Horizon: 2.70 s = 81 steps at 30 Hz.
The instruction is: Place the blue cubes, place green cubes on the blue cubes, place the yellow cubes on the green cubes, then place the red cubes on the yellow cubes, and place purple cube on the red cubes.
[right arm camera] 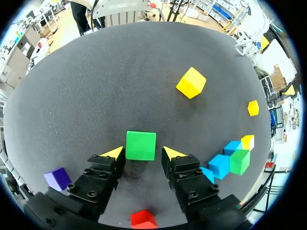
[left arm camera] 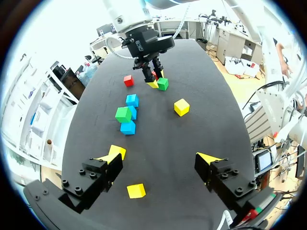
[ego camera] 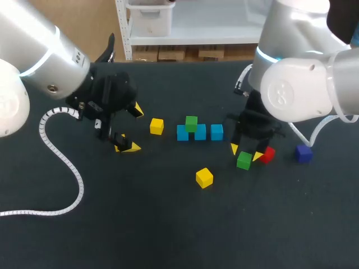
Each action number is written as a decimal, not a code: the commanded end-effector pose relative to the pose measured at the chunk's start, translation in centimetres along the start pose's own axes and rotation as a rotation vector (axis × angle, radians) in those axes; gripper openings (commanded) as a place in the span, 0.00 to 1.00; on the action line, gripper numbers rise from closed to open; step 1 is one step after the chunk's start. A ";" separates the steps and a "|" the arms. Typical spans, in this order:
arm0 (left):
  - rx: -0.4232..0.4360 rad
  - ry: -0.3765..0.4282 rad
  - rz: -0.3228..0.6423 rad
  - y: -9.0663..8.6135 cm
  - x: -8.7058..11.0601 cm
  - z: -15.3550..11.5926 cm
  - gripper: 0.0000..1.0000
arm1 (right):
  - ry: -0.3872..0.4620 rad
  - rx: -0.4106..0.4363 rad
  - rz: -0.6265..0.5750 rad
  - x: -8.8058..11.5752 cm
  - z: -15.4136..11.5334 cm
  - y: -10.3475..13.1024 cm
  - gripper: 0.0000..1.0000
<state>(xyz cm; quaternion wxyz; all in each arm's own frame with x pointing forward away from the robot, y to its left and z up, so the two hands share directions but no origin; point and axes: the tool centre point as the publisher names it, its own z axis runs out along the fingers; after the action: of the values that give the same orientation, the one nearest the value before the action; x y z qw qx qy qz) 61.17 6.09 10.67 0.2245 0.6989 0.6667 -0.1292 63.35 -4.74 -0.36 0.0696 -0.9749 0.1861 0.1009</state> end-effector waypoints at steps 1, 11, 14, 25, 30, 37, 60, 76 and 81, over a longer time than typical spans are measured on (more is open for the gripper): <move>0.000 0.000 0.001 0.0 0.0 0.0 1.00 | 0.003 -0.009 0.002 -0.1 0.0 0.0 0.48; 0.000 0.000 0.001 0.0 0.0 0.0 1.00 | 0.010 -0.019 0.050 -0.1 -0.2 0.4 0.00; 0.000 0.000 0.001 0.0 0.0 0.0 1.00 | 0.008 0.003 0.128 0.2 -0.6 0.5 0.00; 0.000 0.000 0.001 0.0 0.0 0.0 1.00 | -0.056 0.205 0.855 2.0 -3.9 -0.5 0.00; 0.000 0.000 0.001 0.0 0.0 0.0 1.00 | -0.185 0.286 1.100 2.6 -5.0 -0.5 0.00; 0.000 0.000 0.001 0.0 0.0 0.0 1.00 | -0.223 0.309 1.180 3.1 -5.4 -0.4 0.00; 0.000 0.000 0.001 0.0 0.0 0.0 1.00 | -0.054 0.217 1.140 2.8 -6.2 -2.7 0.00; 0.000 0.000 0.001 0.0 0.0 0.0 1.00 | 0.028 0.209 1.248 2.8 -6.0 -6.0 0.00; 0.000 0.000 0.001 0.0 0.0 0.0 1.00 | 0.062 0.200 1.238 3.0 -6.1 -6.9 0.00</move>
<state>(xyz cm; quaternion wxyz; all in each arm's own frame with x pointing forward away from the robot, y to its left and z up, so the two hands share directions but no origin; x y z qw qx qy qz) 61.17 6.08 10.68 0.2245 0.6989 0.6667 -0.1292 69.35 -1.09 5.66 0.0906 -0.6771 0.7259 0.0800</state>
